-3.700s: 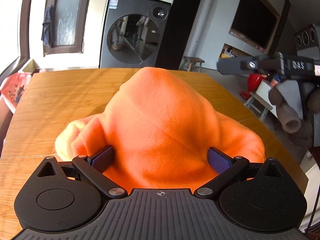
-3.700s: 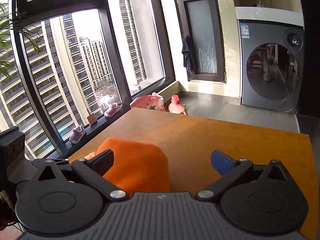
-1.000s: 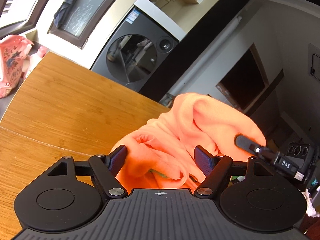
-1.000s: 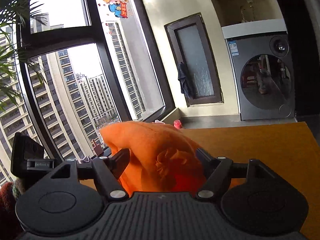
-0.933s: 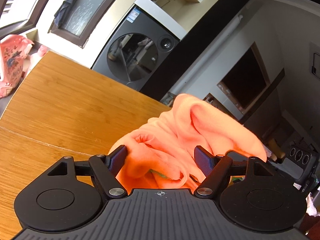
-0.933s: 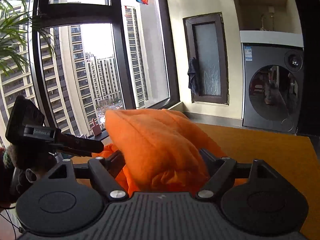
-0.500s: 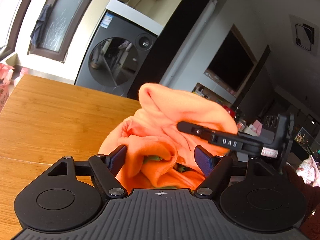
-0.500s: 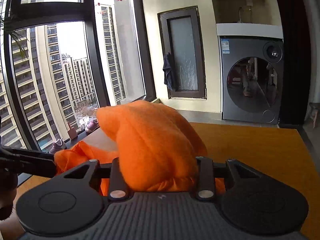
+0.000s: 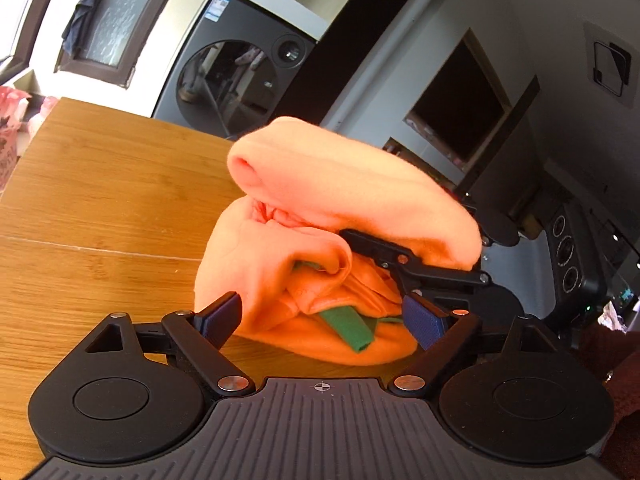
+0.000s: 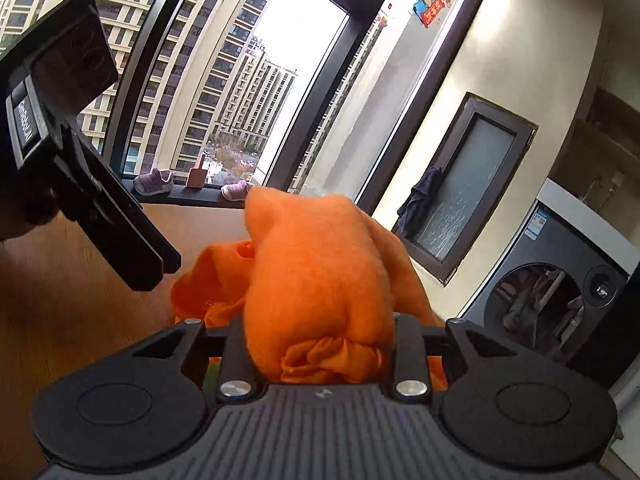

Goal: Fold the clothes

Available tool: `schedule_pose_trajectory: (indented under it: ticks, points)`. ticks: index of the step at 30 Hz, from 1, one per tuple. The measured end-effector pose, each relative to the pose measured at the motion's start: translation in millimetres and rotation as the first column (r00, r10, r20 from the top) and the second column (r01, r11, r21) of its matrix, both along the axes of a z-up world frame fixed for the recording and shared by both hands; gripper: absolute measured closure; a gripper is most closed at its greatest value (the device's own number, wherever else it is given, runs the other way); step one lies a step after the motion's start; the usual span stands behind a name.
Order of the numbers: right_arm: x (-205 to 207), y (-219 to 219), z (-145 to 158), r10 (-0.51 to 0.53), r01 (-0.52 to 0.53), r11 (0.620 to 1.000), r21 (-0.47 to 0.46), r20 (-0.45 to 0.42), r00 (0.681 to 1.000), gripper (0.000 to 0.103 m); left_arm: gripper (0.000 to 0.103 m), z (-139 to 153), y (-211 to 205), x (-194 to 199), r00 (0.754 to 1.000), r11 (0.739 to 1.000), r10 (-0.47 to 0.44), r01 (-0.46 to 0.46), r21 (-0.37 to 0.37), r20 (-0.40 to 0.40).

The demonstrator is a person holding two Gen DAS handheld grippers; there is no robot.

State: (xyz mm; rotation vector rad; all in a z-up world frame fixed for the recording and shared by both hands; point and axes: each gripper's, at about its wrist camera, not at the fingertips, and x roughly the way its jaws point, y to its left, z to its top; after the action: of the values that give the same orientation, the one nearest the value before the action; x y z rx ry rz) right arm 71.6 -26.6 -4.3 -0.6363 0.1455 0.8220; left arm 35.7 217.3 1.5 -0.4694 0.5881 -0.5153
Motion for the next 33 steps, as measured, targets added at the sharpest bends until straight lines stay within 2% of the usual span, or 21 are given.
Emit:
schedule_pose_trajectory:
  ticks: [3,5,7,11,12,13,15,16,18,20,23,24,26,28,30,31,32,33]
  points:
    - [-15.3,10.5,-10.5,0.05,-0.046,0.996,-0.077,0.056,0.997,0.068,0.011,17.7,19.7,-11.5,0.998,0.997,0.054,-0.051,-0.065,0.035]
    - [-23.3,16.9,-17.7,0.08,-0.068,0.989,-0.127,0.085,0.993,0.065,0.01,36.9,24.4,-11.2,0.994,0.988,0.064,-0.051,-0.146,0.087]
    - [-27.0,20.2,-23.1,0.096,-0.078,0.985,-0.156,0.109,0.989,0.06,0.009,54.5,17.5,-3.4,0.989,0.98,0.055,-0.028,-0.195,0.139]
    - [-31.1,19.8,-19.9,0.097,-0.084,0.985,-0.153,0.082,0.992,0.054,0.008,62.2,-17.5,32.9,0.99,0.976,-0.001,0.032,-0.216,0.142]
    - [-31.9,18.3,-17.4,0.098,-0.087,0.985,-0.148,0.066,0.993,0.047,0.008,53.0,-22.9,44.1,0.995,0.976,-0.014,0.036,-0.217,0.102]
    - [-29.6,10.7,-9.9,0.104,-0.101,0.987,-0.127,0.015,0.995,0.033,0.008,43.8,-28.2,55.4,0.998,0.975,-0.027,0.04,-0.217,0.062]
    - [-25.1,-4.6,5.0,0.117,-0.125,0.989,-0.082,-0.087,0.989,0.016,0.01,15.5,-31.9,75.3,0.998,0.966,-0.043,0.027,-0.256,-0.054]
    - [-22.5,-15.1,12.2,0.122,-0.129,0.991,-0.047,-0.134,0.983,0.01,0.014,2.7,-29.1,78.5,0.995,0.961,-0.038,0.01,-0.275,-0.097]
    - [-8.6,-51.1,34.8,0.127,-0.111,0.991,0.075,-0.256,0.958,0.0,0.017,-13.8,-21.7,75.4,0.993,0.956,-0.027,-0.009,-0.294,-0.118]
    - [7.5,-85.6,56.5,0.139,-0.068,0.975,0.21,-0.343,0.929,0.0,0.018,-19.5,-16.2,69.9,0.993,0.955,-0.024,-0.011,-0.298,-0.113]
    - [35.5,-130.3,83.3,0.146,0.045,0.909,0.414,-0.418,0.897,0.0,0.02,-24.1,-12.8,64.1,0.995,0.966,-0.014,-0.013,-0.259,-0.103]
    - [53.8,-134.7,89.9,0.124,0.101,0.884,0.457,-0.438,0.891,0.0,0.02,-24.8,-12.4,63.1,0.995,0.969,-0.012,-0.014,-0.247,-0.103]
    - [72.6,-131.8,93.8,0.051,0.211,0.852,0.478,-0.477,0.877,0.0,0.02,-25.0,-11.8,62.1,0.995,0.97,-0.007,-0.018,-0.241,-0.103]
    - [82.3,-120.4,76.9,-0.004,0.25,0.871,0.423,-0.503,0.864,0.0,0.02,-23.9,-11.4,61.2,0.995,0.973,-0.001,-0.023,-0.228,-0.104]
    - [81.9,-93.4,44.9,-0.095,0.24,0.94,0.242,-0.489,0.867,0.0,0.021,-21.0,-13.3,59.7,0.995,0.981,0.008,-0.027,-0.193,-0.1]
    - [81.3,-79.7,28.5,-0.141,0.235,0.961,0.144,-0.473,0.869,0.0,0.021,-17.8,-14.5,58.3,0.996,0.984,0.012,-0.028,-0.177,-0.092]
    - [73.5,-60.9,3.6,-0.21,0.235,0.972,0.012,-0.403,0.891,0.0,0.022,-8.9,-15.5,55.9,0.997,0.985,0.013,-0.025,-0.173,-0.07]
    - [62.1,-51.7,-7.2,-0.217,0.224,0.974,-0.014,-0.325,0.921,0.0,0.024,0.0,-16.4,53.4,0.999,0.985,0.015,-0.022,-0.17,-0.047]
